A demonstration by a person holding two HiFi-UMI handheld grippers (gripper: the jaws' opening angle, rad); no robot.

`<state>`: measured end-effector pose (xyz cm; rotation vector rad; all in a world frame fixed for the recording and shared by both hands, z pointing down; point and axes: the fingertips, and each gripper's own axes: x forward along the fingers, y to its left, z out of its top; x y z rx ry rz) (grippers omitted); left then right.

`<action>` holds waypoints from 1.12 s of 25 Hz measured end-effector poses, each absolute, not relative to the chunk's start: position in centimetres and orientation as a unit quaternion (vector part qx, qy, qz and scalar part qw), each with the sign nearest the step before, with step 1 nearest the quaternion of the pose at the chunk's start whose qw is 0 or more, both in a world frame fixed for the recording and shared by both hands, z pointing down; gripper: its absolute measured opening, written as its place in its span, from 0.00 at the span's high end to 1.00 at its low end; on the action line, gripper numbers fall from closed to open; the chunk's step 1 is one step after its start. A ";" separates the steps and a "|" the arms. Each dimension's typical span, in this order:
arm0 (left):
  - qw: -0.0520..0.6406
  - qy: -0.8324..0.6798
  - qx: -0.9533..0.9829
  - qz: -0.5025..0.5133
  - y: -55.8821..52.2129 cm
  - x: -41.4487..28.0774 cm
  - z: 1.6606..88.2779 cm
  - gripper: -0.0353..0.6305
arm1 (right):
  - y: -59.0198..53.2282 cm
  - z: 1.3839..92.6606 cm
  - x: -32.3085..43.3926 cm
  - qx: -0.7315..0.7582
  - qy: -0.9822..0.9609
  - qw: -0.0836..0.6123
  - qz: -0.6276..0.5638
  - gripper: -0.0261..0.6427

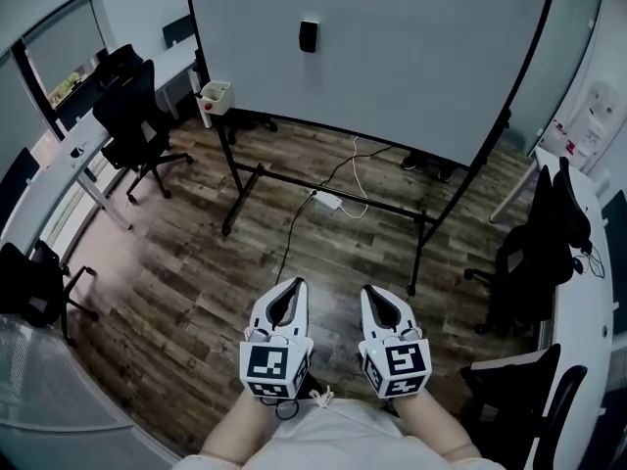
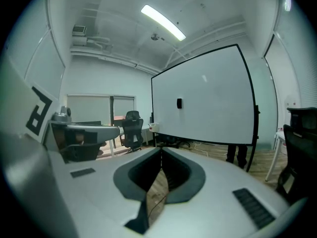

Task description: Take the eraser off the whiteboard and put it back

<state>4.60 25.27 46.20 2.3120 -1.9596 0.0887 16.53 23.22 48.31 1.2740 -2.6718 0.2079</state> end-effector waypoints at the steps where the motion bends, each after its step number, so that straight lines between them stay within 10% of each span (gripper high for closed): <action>1: 0.053 -0.642 0.764 0.028 24.0 3.1 45.9 0.92 | 22.0 48.0 15.0 0.431 -0.895 0.086 0.069 0.92; 28: 0.064 -0.637 0.766 0.057 -7.8 -12.8 46.2 0.92 | -9.1 48.0 -1.1 0.434 -0.894 0.092 0.065 0.92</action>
